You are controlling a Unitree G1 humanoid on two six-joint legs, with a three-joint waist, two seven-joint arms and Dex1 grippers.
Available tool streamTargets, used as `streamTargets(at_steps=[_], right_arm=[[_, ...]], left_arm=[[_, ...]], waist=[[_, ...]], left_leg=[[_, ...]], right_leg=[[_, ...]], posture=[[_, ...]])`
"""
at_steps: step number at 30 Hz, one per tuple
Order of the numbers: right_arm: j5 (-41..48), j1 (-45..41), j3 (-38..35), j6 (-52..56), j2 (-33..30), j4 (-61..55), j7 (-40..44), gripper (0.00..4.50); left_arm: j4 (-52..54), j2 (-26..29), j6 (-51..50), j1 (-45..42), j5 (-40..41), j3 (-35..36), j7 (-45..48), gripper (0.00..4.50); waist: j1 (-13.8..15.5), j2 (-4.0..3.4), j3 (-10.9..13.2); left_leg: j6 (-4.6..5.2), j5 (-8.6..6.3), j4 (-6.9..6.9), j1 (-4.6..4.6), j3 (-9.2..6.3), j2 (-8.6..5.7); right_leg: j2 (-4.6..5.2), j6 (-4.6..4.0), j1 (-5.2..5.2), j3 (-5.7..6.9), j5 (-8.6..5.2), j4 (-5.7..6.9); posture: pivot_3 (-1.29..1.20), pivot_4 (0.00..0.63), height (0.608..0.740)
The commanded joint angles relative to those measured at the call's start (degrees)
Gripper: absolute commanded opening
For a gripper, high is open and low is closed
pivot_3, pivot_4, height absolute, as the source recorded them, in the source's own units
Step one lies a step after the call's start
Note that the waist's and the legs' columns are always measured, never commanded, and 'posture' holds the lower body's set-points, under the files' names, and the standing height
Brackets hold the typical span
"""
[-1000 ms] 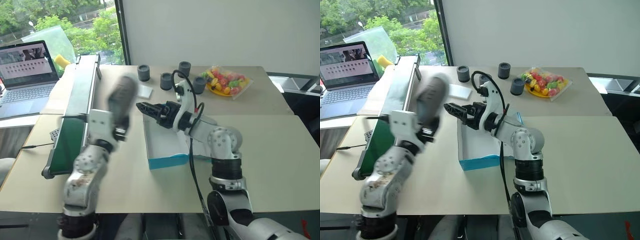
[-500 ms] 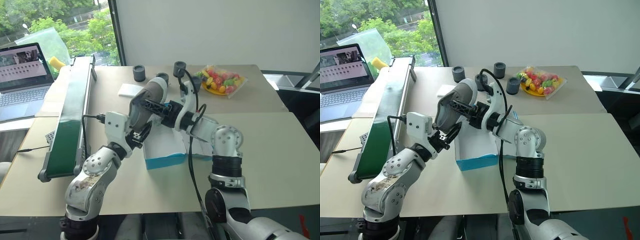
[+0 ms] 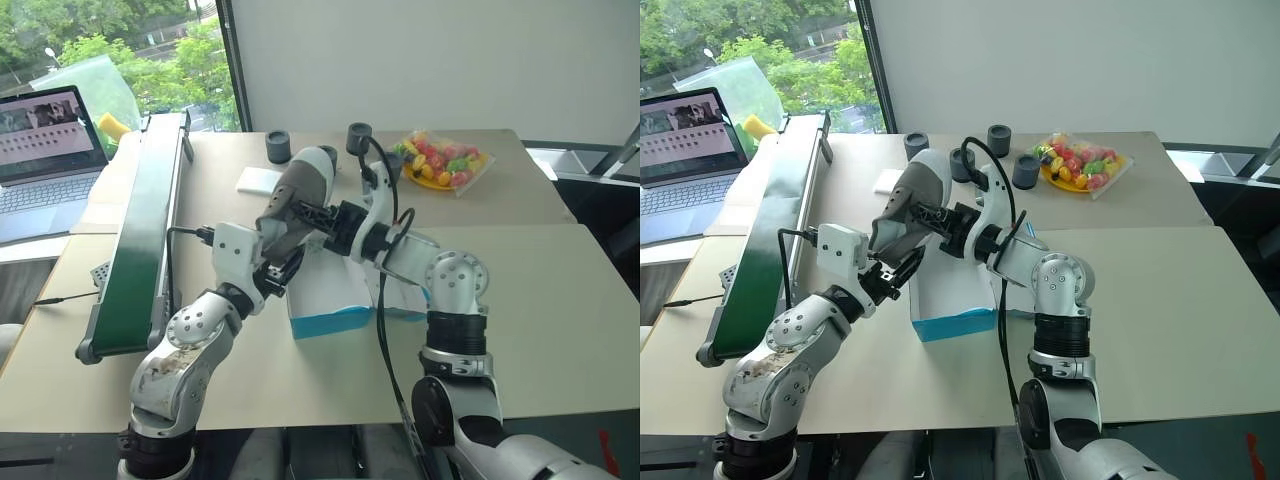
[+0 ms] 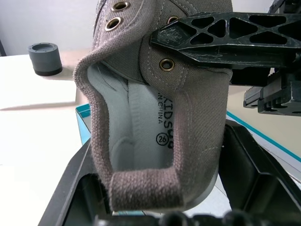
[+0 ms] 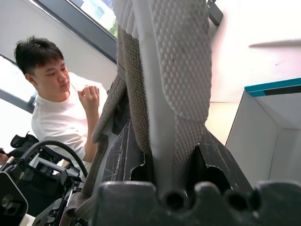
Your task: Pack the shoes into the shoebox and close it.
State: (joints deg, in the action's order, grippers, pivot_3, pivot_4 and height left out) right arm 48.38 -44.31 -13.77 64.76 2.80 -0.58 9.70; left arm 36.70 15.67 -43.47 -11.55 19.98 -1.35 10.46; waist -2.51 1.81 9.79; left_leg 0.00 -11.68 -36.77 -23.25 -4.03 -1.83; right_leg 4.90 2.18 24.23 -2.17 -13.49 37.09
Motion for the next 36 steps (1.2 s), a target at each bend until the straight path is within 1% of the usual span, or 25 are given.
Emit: streamTargets(at_steps=[1, 2, 3, 4, 8, 11, 13, 15, 18, 21, 23, 28, 35, 36], right_arm=[[4.24, -1.66, -1.41, 0.07, 0.74, -2.77, 0.26, 0.58], [4.47, -1.74, -1.61, 0.11, 0.58, -2.76, 0.17, 0.58], [4.73, -1.73, -1.9, 0.06, 0.28, -2.85, -0.12, 0.58], [5.02, -1.77, -2.52, -0.2, 0.1, -2.76, -0.87, 0.58], [3.5, -4.36, -7.12, -4.43, -0.8, 0.92, -6.91, 0.58], [1.9, -6.33, -7.52, -4.19, -3.53, 3.86, -8.37, 0.58], [-1.03, -7.12, -3.81, 0.11, -8.64, 5.67, -7.22, 0.58], [-3.06, -8.24, -0.67, 7.27, -12.81, 8.65, -7.92, 0.58], [-5.2, -8.65, 4.08, 15.29, -16.06, 9.73, -7.58, 0.58], [-7.28, -8.25, 6.37, 20.92, -15.95, 10.44, -8.19, 0.58], [-9.52, -7.57, 8.91, 22.41, -15.89, 11.39, -7.9, 0.58], [-16.36, -7.94, 16.07, 18.17, -16.14, 16.02, -5.71, 0.58], [-20.52, -10.72, 18.19, 16.21, -14.71, 20.23, -1.83, 0.58], [-21.01, -11.25, 18.13, 15.89, -14.22, 20.87, -1.54, 1.03]], left_arm=[[0.66, 0.78, 1.14, 0.19, -1.39, 0.13, 0.09, 3.68], [0.78, 1.34, 1.86, 0.34, -2.06, -0.08, 0.32, 4.12], [0.95, 1.82, 2.22, 0.54, -2.67, -0.3, 0.48, 4.42], [1.1, 2.13, 2.63, 0.88, -3.05, -0.32, 0.67, 4.46], [3.28, 5.1, 5.09, 4.52, -4.29, -1.66, 3.15, 4.46], [5.42, 6.83, 5.97, 7.48, -3.55, -1.71, 5.37, 4.46], [7.21, 10.46, 6.79, 10.09, -4.09, -1.84, 8.62, 4.46], [8.39, 14.01, 7.76, 12.24, -4.2, -1.73, 11.79, 4.46], [8.82, 16.31, 8.78, 13.52, -2.69, -0.86, 14.86, 4.46], [9.27, 17.85, 9.39, 13.89, -2.19, -1.03, 17.28, 4.46], [9.31, 18.06, 9.63, 13.73, -2.2, -1.92, 17.92, 4.46], [9.23, 17.02, 10.24, 14.0, -3.34, -4.22, 17.47, 4.46], [9.83, 16.11, 9.48, 13.91, -3.62, -4.18, 16.41, 4.46], [10.01, 15.97, 9.25, 13.79, -3.59, -4.21, 16.22, 4.49]], waist=[[-0.03, 0.0, 0.0], [-0.03, 0.0, 0.0], [0.0, 0.0, 0.0], [0.05, 0.0, 0.0], [0.1, -0.01, 0.01], [0.15, -0.03, 0.02], [0.1, -0.03, 0.02], [0.02, -0.04, 0.02], [-0.04, -0.04, 0.02], [-0.11, -0.04, 0.02], [-0.03, -0.04, 0.02], [0.02, -0.02, -0.02], [-0.02, -0.03, -0.01], [-0.05, -0.03, -0.01]], left_leg=[[0.0, 0.0, 0.0, 0.0, 0.0, 0.0], [0.0, 0.0, 0.0, 0.0, 0.0, 0.01], [0.0, 0.0, 0.0, 0.0, 0.0, 0.01], [0.0, 0.0, 0.0, 0.0, 0.0, 0.01], [0.0, 0.0, 0.0, 0.0, 0.0, 0.0], [0.0, 0.0, 0.0, -0.01, 0.02, 0.0], [0.0, 0.0, 0.02, -0.01, 0.03, 0.02], [0.01, -0.01, 0.03, -0.02, 0.18, 0.04], [0.03, -0.02, 0.04, 0.01, 0.63, 0.19], [0.06, -0.04, 0.04, 0.01, 0.87, 0.44], [0.09, -0.05, 0.04, 0.01, 0.91, 0.54], [0.11, -0.07, 0.03, 0.11, 0.95, 0.61], [0.11, -0.08, 0.02, 0.07, 0.99, 0.69], [0.11, -0.08, 0.02, 0.08, 1.0, 0.69]], right_leg=[[0.0, 0.0, 0.0, 0.0, 0.0, 0.0], [-0.01, 0.0, 0.0, -0.01, 0.0, 0.0], [-0.01, 0.0, 0.0, -0.01, 0.0, 0.0], [-0.01, 0.0, 0.0, -0.01, 0.0, 0.0], [0.0, 0.0, -0.01, -0.01, 0.0, -0.01], [0.0, 0.0, 0.01, -0.02, 0.0, -0.02], [-0.01, 0.0, 0.01, -0.01, 0.0, -0.03], [-0.01, -0.01, 0.01, -0.03, -0.01, -0.06], [-0.02, -0.03, 0.0, -0.07, -0.01, -0.07], [-0.21, -0.08, 0.03, -0.2, 0.02, -0.1], [-0.3, -0.08, -0.01, -0.21, 0.02, -0.12], [-0.38, -0.09, -0.16, -0.21, 0.03, -0.23], [-0.47, -0.15, -0.07, -0.25, 0.07, -0.23], [-0.47, -0.15, -0.08, -0.25, 0.07, -0.22]], posture=[[0.0, 0.15, 0.74], [0.0, 0.15, 0.74], [0.0, 0.15, 0.74], [0.0, 0.15, 0.74], [0.0, 0.15, 0.74], [0.0, 0.15, 0.74], [0.0, 0.15, 0.74], [0.0, 0.15, 0.74], [0.0, 0.15, 0.74], [0.0, 0.15, 0.74], [0.0, 0.15, 0.74], [0.0, 0.15, 0.74], [0.0, 0.15, 0.74], [0.0, 0.15, 0.74]])
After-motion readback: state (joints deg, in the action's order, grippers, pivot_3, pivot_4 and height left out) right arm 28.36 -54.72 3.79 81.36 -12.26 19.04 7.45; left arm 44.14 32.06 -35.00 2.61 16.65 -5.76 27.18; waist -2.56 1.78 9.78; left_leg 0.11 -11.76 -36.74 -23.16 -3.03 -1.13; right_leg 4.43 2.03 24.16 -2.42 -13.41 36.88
